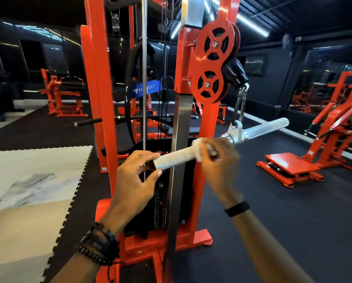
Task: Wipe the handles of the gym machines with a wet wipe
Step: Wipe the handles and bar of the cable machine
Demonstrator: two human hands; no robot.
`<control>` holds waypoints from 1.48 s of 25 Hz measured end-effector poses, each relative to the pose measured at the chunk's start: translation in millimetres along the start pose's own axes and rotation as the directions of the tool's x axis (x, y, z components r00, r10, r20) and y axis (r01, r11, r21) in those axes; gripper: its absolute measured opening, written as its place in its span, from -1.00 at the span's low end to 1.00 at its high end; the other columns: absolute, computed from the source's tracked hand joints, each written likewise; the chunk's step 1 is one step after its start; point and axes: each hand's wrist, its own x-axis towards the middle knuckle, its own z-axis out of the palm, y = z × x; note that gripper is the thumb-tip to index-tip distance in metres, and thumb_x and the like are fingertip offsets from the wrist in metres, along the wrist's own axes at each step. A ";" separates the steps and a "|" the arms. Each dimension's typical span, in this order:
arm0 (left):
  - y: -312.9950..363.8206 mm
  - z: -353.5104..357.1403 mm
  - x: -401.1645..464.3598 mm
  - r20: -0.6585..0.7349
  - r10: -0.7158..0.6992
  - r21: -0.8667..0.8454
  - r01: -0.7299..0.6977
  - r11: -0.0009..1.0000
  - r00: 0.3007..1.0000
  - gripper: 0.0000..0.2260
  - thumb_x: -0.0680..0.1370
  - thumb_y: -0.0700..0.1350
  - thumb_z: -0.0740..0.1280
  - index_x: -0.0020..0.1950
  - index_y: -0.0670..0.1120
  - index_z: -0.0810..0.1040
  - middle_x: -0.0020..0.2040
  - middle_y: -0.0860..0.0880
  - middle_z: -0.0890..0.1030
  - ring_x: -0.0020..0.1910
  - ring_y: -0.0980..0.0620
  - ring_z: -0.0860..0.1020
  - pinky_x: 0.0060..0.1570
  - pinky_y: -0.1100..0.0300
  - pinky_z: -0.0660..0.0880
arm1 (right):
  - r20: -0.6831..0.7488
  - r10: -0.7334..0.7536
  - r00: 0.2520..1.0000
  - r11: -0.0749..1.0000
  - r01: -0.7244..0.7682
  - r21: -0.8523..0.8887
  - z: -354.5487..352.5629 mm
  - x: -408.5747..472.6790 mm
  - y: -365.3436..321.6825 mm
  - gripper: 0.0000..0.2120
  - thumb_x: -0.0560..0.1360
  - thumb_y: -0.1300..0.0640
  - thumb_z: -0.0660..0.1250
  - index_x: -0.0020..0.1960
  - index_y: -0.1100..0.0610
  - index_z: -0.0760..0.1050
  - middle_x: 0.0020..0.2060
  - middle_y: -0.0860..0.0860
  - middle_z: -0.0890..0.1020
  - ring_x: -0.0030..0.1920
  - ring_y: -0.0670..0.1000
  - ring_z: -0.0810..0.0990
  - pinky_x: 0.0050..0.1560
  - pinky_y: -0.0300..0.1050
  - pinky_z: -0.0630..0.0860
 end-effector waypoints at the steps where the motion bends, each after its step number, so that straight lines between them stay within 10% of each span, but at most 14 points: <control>1: -0.8 -0.3 -0.3 -0.004 0.017 0.023 -0.017 1.000 1.000 -0.65 0.42 -0.40 0.49 0.15 -0.13 0.63 0.09 0.03 0.58 0.16 0.06 0.58 0.16 0.16 0.56 | -0.053 0.061 0.997 0.997 -0.063 -0.044 -8.5 13.5 17.8 -0.93 0.46 0.27 0.44 -0.07 0.14 0.64 -0.17 0.05 0.58 -0.18 -0.22 0.43 -0.15 -0.33 0.45; 4: 2.1 1.8 -1.6 -0.011 0.089 0.095 -0.087 0.992 0.996 -0.63 0.37 -0.41 0.52 0.11 -0.15 0.61 0.08 0.02 0.55 0.16 0.07 0.55 0.20 0.14 0.53 | -0.116 0.183 0.976 0.976 -0.194 -0.095 -17.3 32.3 42.6 -0.95 0.50 0.21 0.41 -0.07 0.15 0.64 -0.14 0.10 0.58 -0.19 -0.09 0.50 -0.15 -0.03 0.56; 7: 3.6 5.0 0.1 -0.030 0.082 0.120 -0.078 0.990 0.996 -0.62 0.38 -0.38 0.52 0.13 -0.12 0.59 0.08 0.02 0.53 0.15 0.09 0.55 0.18 0.22 0.51 | -0.047 0.143 0.989 0.990 -0.144 -0.007 1.5 8.0 7.8 -0.95 0.51 0.25 0.41 -0.05 0.15 0.63 -0.12 0.09 0.60 -0.16 -0.11 0.51 -0.09 -0.28 0.50; 13: -0.2 0.1 9.7 -0.022 -0.439 -0.397 0.395 0.828 0.898 -0.84 0.59 -0.14 0.33 0.03 -0.18 0.66 -0.06 -0.12 0.71 -0.02 -0.07 0.67 -0.05 0.15 0.60 | 0.286 -0.142 0.948 0.962 0.063 0.267 38.4 -56.8 -72.2 -0.81 0.53 0.32 0.36 0.13 0.21 0.59 -0.07 0.07 0.53 -0.08 -0.08 0.52 -0.03 -0.23 0.51; 19: -2.8 0.0 9.3 0.147 -0.624 -0.296 0.636 0.713 0.767 -0.79 0.60 -0.10 0.35 -0.02 -0.24 0.64 -0.06 -0.26 0.68 -0.33 -0.11 0.62 -0.13 -0.10 0.63 | 0.011 -0.010 1.000 1.000 0.010 -0.014 -1.7 -2.2 3.9 -0.86 0.46 0.36 0.44 0.00 0.24 0.63 -0.12 0.14 0.60 -0.13 -0.20 0.45 -0.03 -0.56 0.34; 23: 2.2 8.0 6.1 0.122 -0.581 -0.332 0.585 0.740 0.805 -0.85 0.57 -0.14 0.39 0.02 -0.21 0.66 -0.04 -0.24 0.69 -0.26 -0.09 0.68 -0.08 -0.09 0.66 | -0.055 0.125 0.991 0.978 -0.132 -0.159 -27.9 31.9 48.0 -0.89 0.48 0.33 0.40 -0.03 0.20 0.64 -0.10 0.13 0.55 -0.15 -0.01 0.52 -0.04 -0.08 0.56; 27: 10.1 10.6 8.3 -0.001 -0.458 -0.275 0.440 0.855 0.889 -0.89 0.50 -0.22 0.47 0.01 -0.18 0.68 -0.10 -0.11 0.71 -0.19 -0.05 0.71 -0.11 -0.04 0.66 | -0.001 0.143 0.990 0.989 -0.143 -0.027 -5.1 7.7 12.7 -0.91 0.48 0.32 0.41 -0.08 0.18 0.65 -0.13 0.12 0.63 -0.22 -0.16 0.51 -0.13 -0.45 0.42; 32: 10.0 13.8 6.5 -0.063 -0.235 -0.056 0.232 0.971 0.970 -0.79 0.41 -0.30 0.53 0.00 -0.12 0.67 -0.06 0.00 0.66 -0.08 0.08 0.67 -0.07 0.18 0.63 | 0.244 -0.032 0.969 0.961 -0.037 0.274 25.3 -42.2 -57.4 -0.85 0.50 0.34 0.39 0.05 0.21 0.63 -0.11 0.04 0.58 -0.10 -0.17 0.55 -0.04 -0.42 0.44; 37: 9.0 12.8 4.1 -0.050 -0.125 0.033 0.127 0.991 0.991 -0.59 0.33 -0.40 0.55 0.07 -0.03 0.62 0.02 0.07 0.58 0.07 0.10 0.60 0.09 0.22 0.56 | 0.107 0.007 0.994 0.998 -0.013 0.055 -5.0 -2.1 -1.5 -0.90 0.48 0.34 0.41 -0.04 0.19 0.63 -0.13 0.07 0.60 -0.18 -0.23 0.47 -0.09 -0.54 0.36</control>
